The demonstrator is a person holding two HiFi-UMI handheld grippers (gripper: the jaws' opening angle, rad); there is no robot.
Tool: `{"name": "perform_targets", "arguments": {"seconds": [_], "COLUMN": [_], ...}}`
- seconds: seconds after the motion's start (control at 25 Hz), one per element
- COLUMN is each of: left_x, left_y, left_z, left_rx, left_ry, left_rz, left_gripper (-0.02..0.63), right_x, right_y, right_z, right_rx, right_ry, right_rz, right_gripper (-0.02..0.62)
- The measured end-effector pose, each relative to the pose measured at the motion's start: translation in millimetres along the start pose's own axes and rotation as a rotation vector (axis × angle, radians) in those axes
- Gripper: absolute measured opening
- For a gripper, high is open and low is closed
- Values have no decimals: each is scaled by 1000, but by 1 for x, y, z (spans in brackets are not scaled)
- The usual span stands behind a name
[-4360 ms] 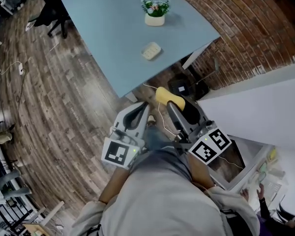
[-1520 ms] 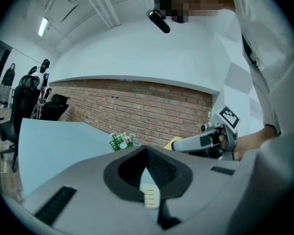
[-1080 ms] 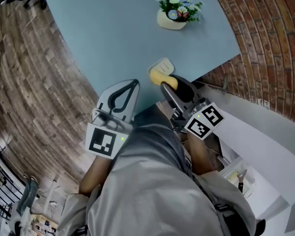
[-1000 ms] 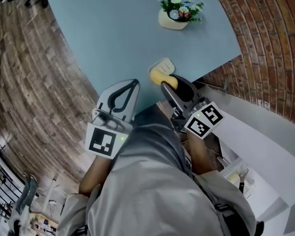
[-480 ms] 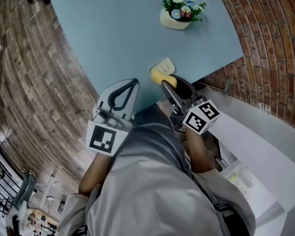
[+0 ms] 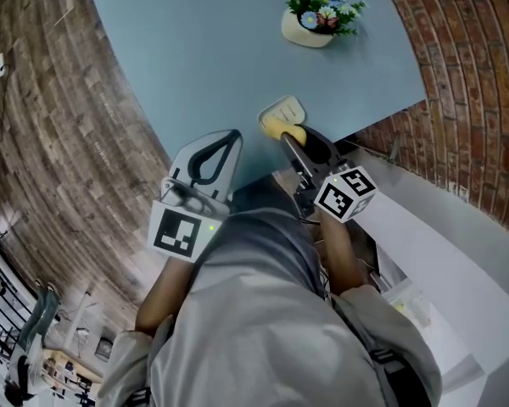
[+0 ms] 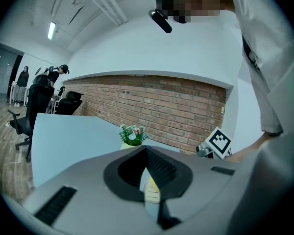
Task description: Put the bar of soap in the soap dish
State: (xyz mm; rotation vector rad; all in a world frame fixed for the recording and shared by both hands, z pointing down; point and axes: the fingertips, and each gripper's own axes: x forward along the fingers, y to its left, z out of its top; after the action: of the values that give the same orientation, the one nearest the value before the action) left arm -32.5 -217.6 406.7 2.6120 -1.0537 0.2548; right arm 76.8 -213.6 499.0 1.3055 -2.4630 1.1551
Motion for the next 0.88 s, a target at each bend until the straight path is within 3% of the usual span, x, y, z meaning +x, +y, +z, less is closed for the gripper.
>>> {"name": "perform_targets", "arguments": {"seconds": [0.88], "left_x": [19], "left_y": [9], "left_z": [-9], "left_rx": [-49], "left_ry": [23], "left_rz": [50], "left_gripper": [3], "right_x": [24], "right_y": [-34], "right_z": [-23], "right_rx": [-24], "right_ry": [165], "right_rz": [14], "right_gripper": [161]}}
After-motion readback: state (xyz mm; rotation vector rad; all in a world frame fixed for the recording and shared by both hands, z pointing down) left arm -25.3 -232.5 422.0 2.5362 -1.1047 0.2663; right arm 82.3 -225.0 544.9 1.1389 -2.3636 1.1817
